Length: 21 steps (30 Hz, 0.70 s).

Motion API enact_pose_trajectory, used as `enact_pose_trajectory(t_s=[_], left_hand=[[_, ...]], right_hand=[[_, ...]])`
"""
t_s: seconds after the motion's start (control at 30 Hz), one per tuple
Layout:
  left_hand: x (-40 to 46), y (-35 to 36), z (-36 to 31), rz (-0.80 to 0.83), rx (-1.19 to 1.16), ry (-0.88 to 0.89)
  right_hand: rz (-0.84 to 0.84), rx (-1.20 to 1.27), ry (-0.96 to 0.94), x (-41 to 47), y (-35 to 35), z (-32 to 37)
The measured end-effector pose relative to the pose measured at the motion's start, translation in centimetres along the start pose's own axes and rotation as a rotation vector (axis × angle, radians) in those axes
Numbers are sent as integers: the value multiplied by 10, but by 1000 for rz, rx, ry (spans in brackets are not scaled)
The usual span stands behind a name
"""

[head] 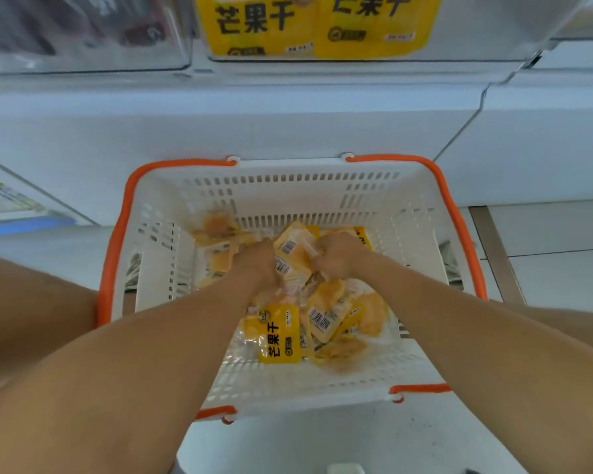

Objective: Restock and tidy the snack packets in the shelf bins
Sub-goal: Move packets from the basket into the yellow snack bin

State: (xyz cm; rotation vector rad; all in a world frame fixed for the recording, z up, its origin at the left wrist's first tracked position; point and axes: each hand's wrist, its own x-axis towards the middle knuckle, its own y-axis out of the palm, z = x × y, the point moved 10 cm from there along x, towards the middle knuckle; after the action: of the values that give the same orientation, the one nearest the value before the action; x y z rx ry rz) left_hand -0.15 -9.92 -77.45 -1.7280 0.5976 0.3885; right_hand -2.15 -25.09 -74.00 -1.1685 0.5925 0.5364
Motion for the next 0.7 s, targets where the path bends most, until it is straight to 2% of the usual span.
enact_pose_trajectory(t_s=[0.17,0.23,0.3,0.33,0.4,0.47,0.53,0.57,0.6,0.67,0.7], left_hand=[[-6,-13,22,40,-247,-22],[-11,-32,36,-48,-511,-83],[-10,-49,63,-193,-865,-276],[-10,-51,74,-220,-1059,-373],[-11,-45,76,-144,-1401,-522],[-20,-29,76,-27,-1648,-693],[-36,-11,67,94,-1834,-827],[-41,-4,62,155,-1835,-824],[-42,3,60,207,-1732,-795],[-39,18,64,250,-1361,-711],[-33,23,70,208,-1173,-673]], right_hand=[[-56,145,73,-3,-50,-6],[-56,370,102,-8,-71,-16],[-52,676,104,-17,-86,-21],[-51,749,100,-19,-91,-23],[-74,787,88,-20,-95,-23],[-123,801,92,-20,-90,-19],[-160,928,135,-20,-76,-21],[-155,1022,165,-20,-66,-23],[-144,1111,199,-20,-54,-25],[-137,1238,273,-20,-34,-33],[-148,1272,308,-18,-27,-40]])
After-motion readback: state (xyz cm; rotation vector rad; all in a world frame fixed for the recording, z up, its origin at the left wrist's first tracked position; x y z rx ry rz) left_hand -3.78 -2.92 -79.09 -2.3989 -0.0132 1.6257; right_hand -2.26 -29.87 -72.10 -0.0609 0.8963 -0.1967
